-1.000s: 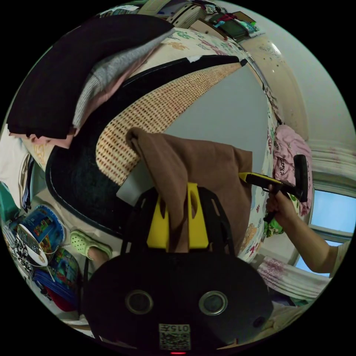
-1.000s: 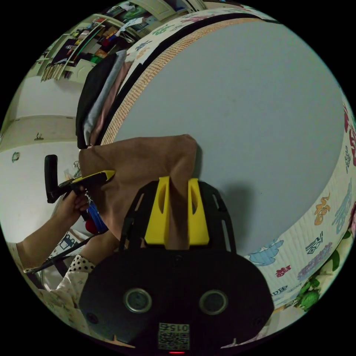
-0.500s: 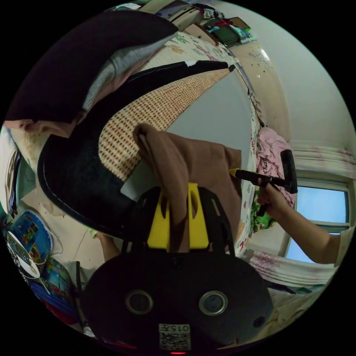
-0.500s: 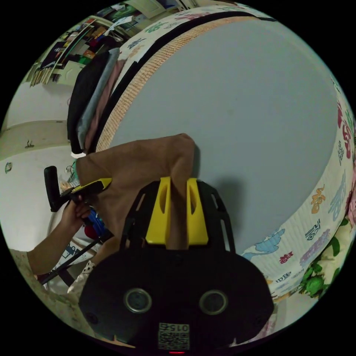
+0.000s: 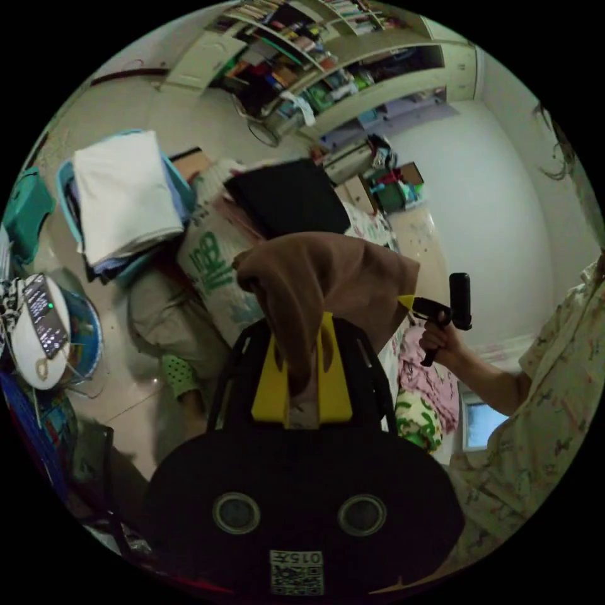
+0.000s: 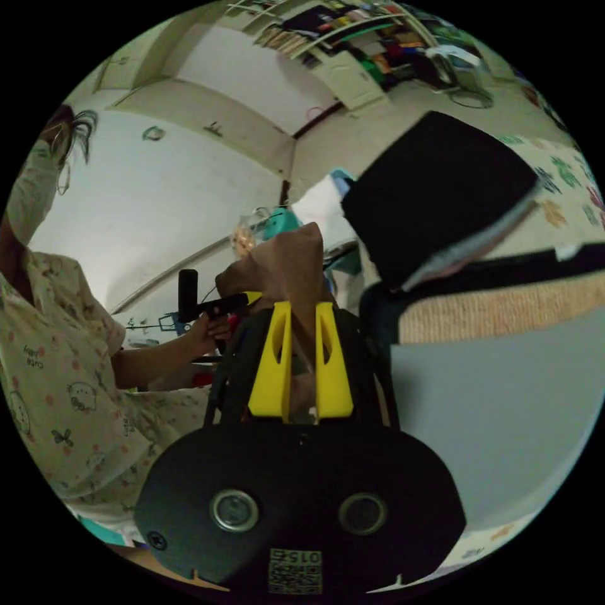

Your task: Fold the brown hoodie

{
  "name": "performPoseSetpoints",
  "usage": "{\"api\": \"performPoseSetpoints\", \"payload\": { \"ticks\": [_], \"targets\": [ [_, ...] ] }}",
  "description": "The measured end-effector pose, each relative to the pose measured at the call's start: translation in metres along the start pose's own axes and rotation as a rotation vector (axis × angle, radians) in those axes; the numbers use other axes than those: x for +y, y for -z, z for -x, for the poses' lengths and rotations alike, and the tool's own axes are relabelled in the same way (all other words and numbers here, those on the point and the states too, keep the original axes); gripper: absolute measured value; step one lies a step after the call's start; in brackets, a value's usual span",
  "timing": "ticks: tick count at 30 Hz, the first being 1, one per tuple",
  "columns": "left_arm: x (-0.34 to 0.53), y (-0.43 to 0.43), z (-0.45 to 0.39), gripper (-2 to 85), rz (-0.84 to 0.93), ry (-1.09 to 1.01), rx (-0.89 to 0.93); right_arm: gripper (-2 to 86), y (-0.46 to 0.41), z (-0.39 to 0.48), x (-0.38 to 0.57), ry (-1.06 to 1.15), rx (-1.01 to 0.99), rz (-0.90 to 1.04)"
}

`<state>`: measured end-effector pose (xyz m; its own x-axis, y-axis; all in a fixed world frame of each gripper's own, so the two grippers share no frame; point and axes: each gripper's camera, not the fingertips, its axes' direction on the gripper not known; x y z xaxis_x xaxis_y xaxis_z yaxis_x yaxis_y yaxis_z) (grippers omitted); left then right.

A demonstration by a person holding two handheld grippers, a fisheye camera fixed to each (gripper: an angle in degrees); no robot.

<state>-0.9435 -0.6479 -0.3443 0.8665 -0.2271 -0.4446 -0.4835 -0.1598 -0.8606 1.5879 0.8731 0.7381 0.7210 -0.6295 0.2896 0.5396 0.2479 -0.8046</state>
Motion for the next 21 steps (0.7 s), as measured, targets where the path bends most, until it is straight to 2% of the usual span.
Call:
{"api": "performPoseSetpoints", "payload": {
  "ticks": [6, 14, 21],
  "targets": [
    [0.014, 0.103, 0.037, 6.2, -0.090, -0.014, -0.053, 6.5, -0.113, 0.019, -0.016, 0.075, -0.130, 0.093],
    [0.060, 0.156, 0.072, 5.9, -0.011, 0.096, 0.006, 6.4, -0.221, 0.019, 0.006, 0.060, -0.122, 0.313],
    [0.082, 0.194, 0.082, 5.7, -0.015, 0.178, 0.029, 6.4, -0.288, 0.012, 0.014, 0.053, -0.128, 0.394]
  ]
}}
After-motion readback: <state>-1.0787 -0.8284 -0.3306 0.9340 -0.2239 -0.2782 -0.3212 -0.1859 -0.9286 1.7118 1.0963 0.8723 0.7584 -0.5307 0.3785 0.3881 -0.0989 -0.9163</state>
